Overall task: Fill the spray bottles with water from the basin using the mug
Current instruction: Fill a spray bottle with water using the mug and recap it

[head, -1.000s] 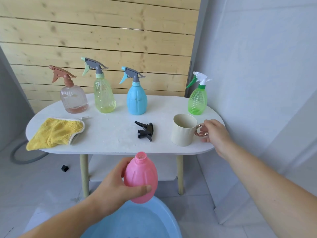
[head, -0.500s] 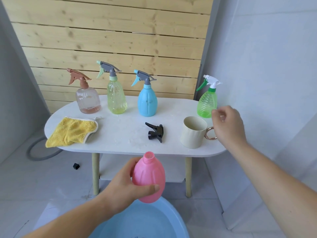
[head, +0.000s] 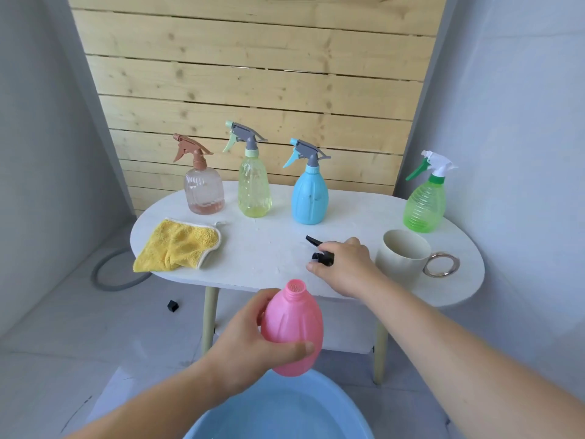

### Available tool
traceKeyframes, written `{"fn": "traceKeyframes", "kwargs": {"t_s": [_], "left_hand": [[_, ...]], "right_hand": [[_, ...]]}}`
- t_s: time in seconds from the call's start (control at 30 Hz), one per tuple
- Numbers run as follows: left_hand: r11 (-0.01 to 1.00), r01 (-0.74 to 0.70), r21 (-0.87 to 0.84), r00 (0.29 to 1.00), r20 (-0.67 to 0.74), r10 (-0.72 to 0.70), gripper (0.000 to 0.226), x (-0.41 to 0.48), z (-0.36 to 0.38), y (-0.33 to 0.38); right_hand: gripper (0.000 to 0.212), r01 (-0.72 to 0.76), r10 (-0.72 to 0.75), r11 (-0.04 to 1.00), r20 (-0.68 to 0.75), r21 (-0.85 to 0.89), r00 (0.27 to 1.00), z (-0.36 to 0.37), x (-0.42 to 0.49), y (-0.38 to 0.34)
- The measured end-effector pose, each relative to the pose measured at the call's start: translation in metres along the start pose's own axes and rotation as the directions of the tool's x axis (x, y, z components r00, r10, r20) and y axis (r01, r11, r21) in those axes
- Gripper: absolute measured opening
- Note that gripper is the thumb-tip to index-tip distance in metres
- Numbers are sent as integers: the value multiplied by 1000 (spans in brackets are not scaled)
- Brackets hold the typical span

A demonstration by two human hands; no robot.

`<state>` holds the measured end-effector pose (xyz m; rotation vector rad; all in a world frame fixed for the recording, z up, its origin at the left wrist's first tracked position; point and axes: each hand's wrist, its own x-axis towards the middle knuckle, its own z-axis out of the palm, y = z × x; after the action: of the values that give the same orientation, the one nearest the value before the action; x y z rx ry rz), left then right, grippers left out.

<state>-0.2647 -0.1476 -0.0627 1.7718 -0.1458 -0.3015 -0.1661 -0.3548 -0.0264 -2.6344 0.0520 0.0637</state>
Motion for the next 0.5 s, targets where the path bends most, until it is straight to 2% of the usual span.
{"fn": "traceKeyframes", "kwargs": {"t_s": [0.23,0.37,0.47,0.5], "left_hand": [[1000,2,2,1000,-31,-2,78,5,-14,0],[1000,-10,7,999,-47,11,77,8,-20,8],[999,-34,15,997,-70,35,75,13,-26,19],[999,-43,24,996,-76,45,75,15,-28,23]], "right_hand": [[33,-53,53,999,-29,-9,998,12,18,3],[15,0,10,984,-55,176,998,5,26,1],[22,111,-51,922,-167,372,985,-23,23,-17],[25,161,-76,907,-225,390,972,-35,21,-23]]}}
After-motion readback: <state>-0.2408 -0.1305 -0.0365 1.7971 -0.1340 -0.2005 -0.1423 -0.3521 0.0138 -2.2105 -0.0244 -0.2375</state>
